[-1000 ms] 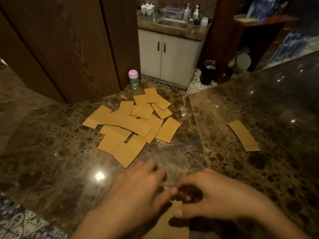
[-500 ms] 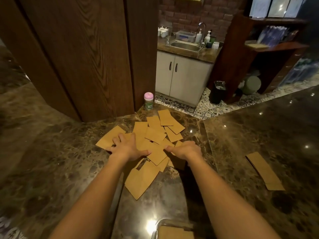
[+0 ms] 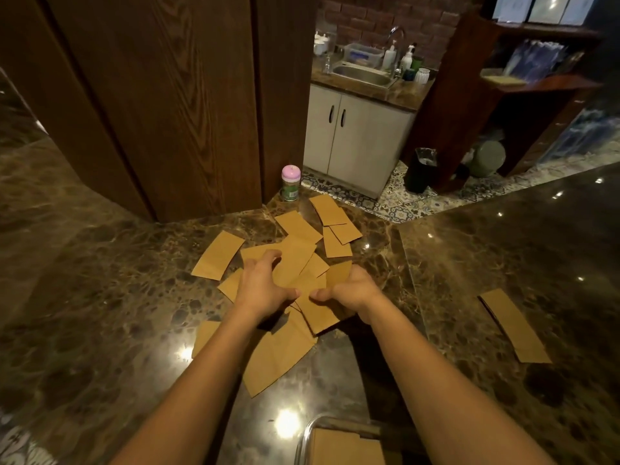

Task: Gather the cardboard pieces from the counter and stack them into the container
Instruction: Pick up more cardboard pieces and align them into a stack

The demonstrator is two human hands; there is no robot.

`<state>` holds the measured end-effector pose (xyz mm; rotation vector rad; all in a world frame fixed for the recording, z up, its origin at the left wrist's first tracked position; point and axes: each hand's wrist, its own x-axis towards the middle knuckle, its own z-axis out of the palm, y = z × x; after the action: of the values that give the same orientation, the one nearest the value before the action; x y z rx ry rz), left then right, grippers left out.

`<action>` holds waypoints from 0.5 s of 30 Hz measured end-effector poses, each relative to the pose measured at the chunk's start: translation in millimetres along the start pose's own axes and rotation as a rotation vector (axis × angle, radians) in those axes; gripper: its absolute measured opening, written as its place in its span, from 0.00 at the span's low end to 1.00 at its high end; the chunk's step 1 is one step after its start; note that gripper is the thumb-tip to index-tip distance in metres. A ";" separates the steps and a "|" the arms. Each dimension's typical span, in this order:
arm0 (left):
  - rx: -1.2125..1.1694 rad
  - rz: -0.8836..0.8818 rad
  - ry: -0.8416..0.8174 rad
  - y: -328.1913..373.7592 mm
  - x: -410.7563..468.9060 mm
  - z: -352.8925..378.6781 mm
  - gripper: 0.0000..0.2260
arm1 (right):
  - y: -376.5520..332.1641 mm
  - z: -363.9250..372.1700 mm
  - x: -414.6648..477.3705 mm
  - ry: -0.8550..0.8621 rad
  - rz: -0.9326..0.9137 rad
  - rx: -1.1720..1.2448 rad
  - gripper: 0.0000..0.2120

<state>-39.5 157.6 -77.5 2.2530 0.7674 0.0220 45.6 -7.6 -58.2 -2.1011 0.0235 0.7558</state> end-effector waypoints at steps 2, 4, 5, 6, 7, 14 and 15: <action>-0.117 0.006 0.050 -4.8 -2.0 -1.5 0.35 | 6.7 -1.6 -6.8 0.008 -0.039 0.016 0.23; -0.256 -0.010 0.052 -5.8 -7.4 -2.5 0.27 | 11.3 -3.0 -13.5 -0.019 -0.061 0.137 0.23; -0.324 -0.017 0.035 -5.4 -9.4 -2.3 0.21 | 13.7 -4.2 -15.9 -0.041 -0.075 0.208 0.22; -0.392 -0.024 0.009 -5.5 -10.5 -1.6 0.17 | 16.9 -4.9 -16.2 -0.059 -0.081 0.259 0.21; -0.461 -0.031 -0.026 -5.0 -12.2 -1.3 0.13 | 20.0 -5.9 -18.3 -0.072 -0.085 0.292 0.21; -0.897 -0.180 -0.168 4.0 -25.7 -6.9 0.12 | 21.5 -6.6 -25.3 -0.156 -0.125 0.492 0.23; -0.945 -0.188 -0.171 4.0 -26.8 -7.5 0.13 | 22.1 -7.5 -27.2 -0.172 -0.140 0.496 0.20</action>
<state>-61.3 146.0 -63.8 1.2685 0.6750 0.0827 21.0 -33.7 -57.1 -1.5481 -0.0277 0.7541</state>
